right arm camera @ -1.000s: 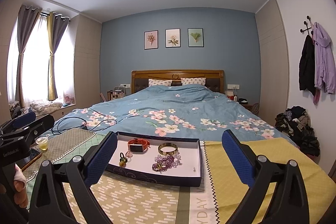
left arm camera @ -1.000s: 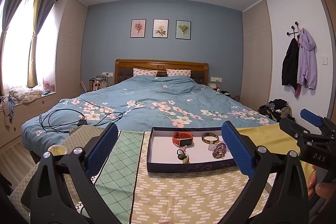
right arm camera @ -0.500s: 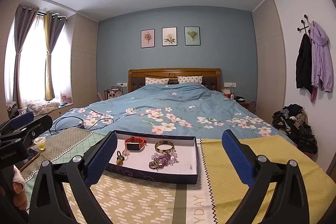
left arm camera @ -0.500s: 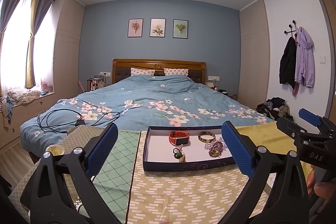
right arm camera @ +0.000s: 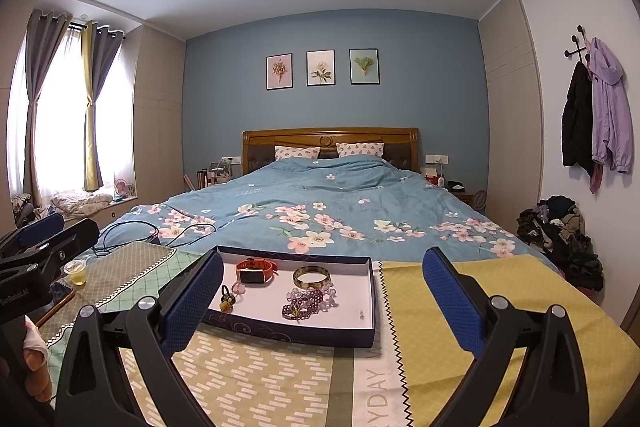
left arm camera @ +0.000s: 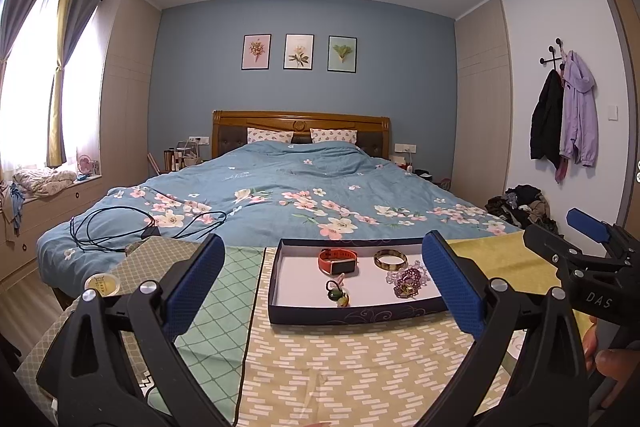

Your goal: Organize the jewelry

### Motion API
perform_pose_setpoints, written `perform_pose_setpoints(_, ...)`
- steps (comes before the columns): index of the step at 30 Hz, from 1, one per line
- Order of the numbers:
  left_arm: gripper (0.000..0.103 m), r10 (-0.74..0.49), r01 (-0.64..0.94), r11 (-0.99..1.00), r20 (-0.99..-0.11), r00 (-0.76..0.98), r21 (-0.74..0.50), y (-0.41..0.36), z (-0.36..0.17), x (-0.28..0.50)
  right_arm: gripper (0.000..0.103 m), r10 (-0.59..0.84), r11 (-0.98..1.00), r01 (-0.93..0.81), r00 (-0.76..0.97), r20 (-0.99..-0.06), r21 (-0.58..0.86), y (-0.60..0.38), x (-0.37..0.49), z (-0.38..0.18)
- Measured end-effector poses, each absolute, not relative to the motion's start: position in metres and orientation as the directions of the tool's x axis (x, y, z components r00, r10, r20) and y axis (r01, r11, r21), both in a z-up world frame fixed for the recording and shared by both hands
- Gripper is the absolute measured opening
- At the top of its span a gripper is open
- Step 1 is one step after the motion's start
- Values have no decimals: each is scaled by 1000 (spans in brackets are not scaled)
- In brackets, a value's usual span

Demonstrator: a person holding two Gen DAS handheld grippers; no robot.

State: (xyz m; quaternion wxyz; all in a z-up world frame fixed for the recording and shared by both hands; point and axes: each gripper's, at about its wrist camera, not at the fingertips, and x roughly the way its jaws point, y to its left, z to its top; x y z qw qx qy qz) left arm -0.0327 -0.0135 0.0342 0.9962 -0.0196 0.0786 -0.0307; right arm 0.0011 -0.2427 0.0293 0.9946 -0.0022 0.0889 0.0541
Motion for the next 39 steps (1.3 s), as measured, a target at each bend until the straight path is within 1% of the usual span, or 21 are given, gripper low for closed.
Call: perform_pose_setpoints(39, 97, -69, 63, 997, -160, 985, -43, -18, 33, -34, 97, 105, 994, -106, 978, -178, 4, -244, 2, 28)
